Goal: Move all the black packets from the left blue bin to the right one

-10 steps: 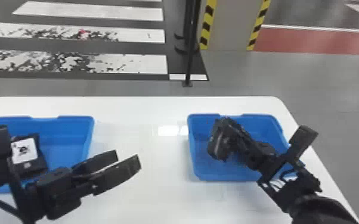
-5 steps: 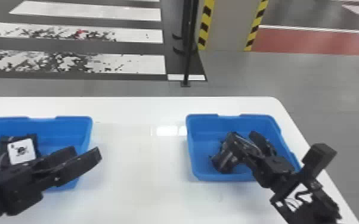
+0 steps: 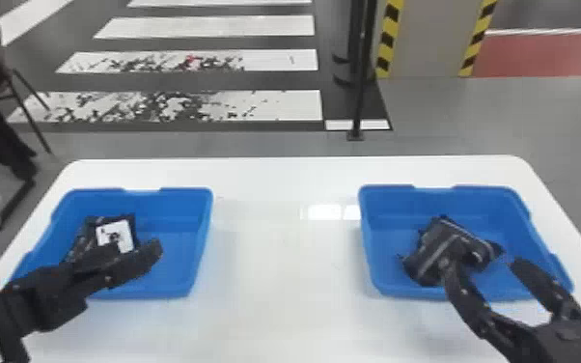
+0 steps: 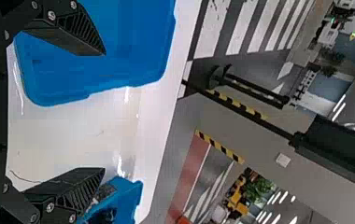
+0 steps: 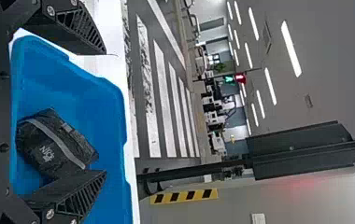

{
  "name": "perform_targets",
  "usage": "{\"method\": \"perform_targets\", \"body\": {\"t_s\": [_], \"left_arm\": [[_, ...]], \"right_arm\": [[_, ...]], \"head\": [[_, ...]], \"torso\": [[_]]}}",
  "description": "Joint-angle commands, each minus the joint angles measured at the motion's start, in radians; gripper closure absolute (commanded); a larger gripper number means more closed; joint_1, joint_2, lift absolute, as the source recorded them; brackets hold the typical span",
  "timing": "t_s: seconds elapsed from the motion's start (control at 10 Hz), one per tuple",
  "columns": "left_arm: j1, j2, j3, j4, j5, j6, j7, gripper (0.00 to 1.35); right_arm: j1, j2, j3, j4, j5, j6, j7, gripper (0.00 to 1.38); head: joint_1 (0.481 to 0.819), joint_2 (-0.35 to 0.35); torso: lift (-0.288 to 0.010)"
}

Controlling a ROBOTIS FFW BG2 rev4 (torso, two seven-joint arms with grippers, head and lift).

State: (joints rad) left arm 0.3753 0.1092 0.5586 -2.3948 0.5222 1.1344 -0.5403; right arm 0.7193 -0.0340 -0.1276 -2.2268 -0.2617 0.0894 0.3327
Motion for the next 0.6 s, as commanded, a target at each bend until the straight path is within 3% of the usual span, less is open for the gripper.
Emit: {"method": "perform_targets", "body": {"t_s": [0.0,0.3,0.5], "left_arm": [[-0.019,0.001,0.04,0.018,-0.052,0.026,0.01,0.18],[-0.088,0.01,0.093,0.106,-0.139,0.044,0.065,0.18],[-0.186,0.046,0.091,0.244,-0.199,0.061,0.072,0.18]], "right_arm": [[0.081,0.009,0.002,-0.057,-0.025,-0.004,0.0,0.12],[0.122,0.011,0.01,-0.067,-0.055,0.001,0.0,0.12],[0.12,0.011,0.012,-0.057,-0.065,0.004,0.0,0.12]], "head": [[0.695,0.106],[0.695,0.216],[0.695,0.275]], "torso": [[-0.154],[-0.154],[-0.154]]}}
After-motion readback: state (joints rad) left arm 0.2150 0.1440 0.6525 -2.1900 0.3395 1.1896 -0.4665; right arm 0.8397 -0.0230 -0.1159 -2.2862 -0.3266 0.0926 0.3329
